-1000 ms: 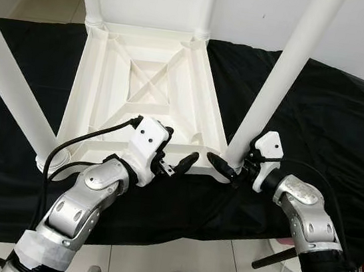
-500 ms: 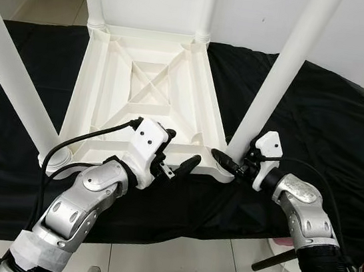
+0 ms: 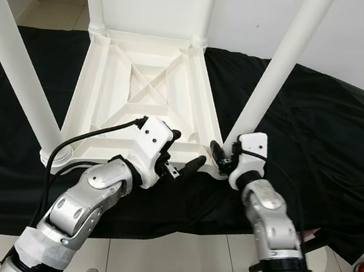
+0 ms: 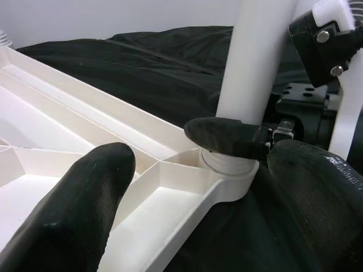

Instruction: Building children table

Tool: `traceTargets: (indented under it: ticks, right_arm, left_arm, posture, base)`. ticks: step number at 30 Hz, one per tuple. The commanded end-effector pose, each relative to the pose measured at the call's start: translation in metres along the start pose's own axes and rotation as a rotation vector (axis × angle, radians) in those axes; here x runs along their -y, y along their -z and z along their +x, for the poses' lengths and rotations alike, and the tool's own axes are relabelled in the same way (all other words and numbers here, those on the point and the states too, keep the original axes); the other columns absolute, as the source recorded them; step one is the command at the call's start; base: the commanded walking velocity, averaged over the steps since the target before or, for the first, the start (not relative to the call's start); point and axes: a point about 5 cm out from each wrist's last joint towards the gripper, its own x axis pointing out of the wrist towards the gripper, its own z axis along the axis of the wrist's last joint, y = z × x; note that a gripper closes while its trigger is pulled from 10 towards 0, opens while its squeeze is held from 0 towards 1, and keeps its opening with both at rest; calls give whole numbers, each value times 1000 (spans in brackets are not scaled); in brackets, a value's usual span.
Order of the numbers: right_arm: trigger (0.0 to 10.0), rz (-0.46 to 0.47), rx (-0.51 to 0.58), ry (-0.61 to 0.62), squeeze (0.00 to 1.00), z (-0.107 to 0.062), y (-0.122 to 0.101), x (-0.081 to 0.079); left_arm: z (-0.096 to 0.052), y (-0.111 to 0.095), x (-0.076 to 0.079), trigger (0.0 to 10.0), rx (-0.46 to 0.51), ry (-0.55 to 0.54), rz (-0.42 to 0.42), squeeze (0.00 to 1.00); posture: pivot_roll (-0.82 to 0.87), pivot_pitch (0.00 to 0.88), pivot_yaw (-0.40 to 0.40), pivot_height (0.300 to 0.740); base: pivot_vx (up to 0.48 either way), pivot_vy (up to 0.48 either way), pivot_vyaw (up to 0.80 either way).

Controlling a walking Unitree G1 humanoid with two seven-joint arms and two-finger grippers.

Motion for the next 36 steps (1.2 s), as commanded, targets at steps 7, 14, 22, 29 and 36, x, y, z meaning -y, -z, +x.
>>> traceTargets:
  ticks: [7,14,22,29,36]
  right_arm:
    - [0,110,-56,120,0,-4,5,-10]
    - [10000,133,-28,56,1000,-5,-1,-15]
    - [10000,34,37,-80,1000,-5,-11,14]
    - [10000,-79,59,-246,0,-4,-11,33]
    - [10000,-138,54,-474,0,4,-17,37]
  left_arm:
    - [0,-3,6,10000,13,109,7,0]
    - [2,-3,7,10000,13,96,-6,0]
    - [-4,-1,10,10000,10,134,-20,0]
    - [-8,2,10,10000,-13,165,-49,0]
    - [-7,6,9,10000,-55,162,-50,0]
  posture:
    - [-9,38,-38,740]
    - [1,36,-52,740]
    - [4,35,-64,740]
    - [5,32,-65,740]
    - [9,22,-60,740]
  base:
    - [0,0,0]
    - [0,0,0]
    - [0,0,0]
    - [0,0,0]
    - [0,0,0]
